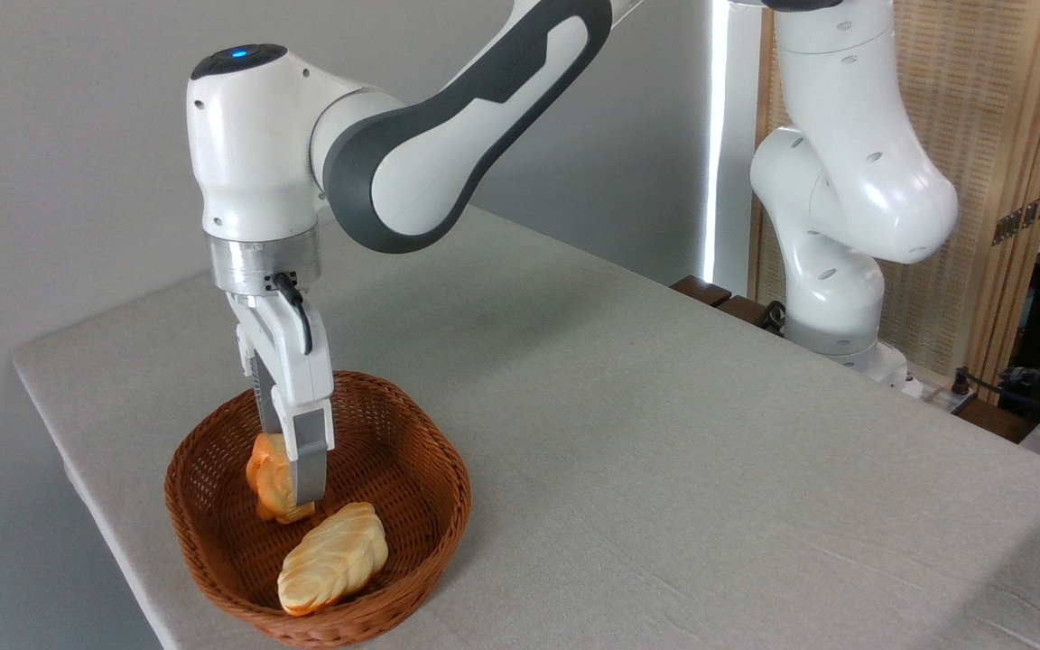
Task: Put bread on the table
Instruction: 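Close the gripper on the small orange-brown roll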
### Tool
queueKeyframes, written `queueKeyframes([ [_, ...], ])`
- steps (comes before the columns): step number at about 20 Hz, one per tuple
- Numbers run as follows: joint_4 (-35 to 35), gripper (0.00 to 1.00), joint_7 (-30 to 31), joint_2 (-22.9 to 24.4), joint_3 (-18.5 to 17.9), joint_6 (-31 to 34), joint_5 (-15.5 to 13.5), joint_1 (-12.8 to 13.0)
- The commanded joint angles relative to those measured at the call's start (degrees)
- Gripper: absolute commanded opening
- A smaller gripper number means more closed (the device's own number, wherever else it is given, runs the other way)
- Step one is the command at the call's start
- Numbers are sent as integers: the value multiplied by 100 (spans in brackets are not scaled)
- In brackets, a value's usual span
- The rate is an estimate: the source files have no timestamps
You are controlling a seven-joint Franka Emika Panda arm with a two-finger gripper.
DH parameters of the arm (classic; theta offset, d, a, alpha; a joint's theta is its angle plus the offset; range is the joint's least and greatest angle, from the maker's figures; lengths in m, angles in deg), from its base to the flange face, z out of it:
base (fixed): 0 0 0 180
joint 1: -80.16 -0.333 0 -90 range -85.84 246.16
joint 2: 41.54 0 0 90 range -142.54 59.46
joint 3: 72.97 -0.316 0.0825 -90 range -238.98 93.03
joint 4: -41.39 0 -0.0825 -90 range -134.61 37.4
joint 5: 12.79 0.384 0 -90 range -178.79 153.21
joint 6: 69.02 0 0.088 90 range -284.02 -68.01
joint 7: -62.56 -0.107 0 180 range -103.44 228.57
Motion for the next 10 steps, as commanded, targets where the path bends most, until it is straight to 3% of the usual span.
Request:
queueKeyframes([
  [1, 16, 99, -43, -78, 27, -139, 82, 9],
  [2, 16, 94, -43, -78, 36, -139, 82, 9],
  [5, 16, 64, -43, -78, 45, -139, 82, 0],
  [7, 25, 55, -52, -78, 45, -131, 82, 0],
  [10, 25, 55, -130, -78, 45, -131, 82, 0],
])
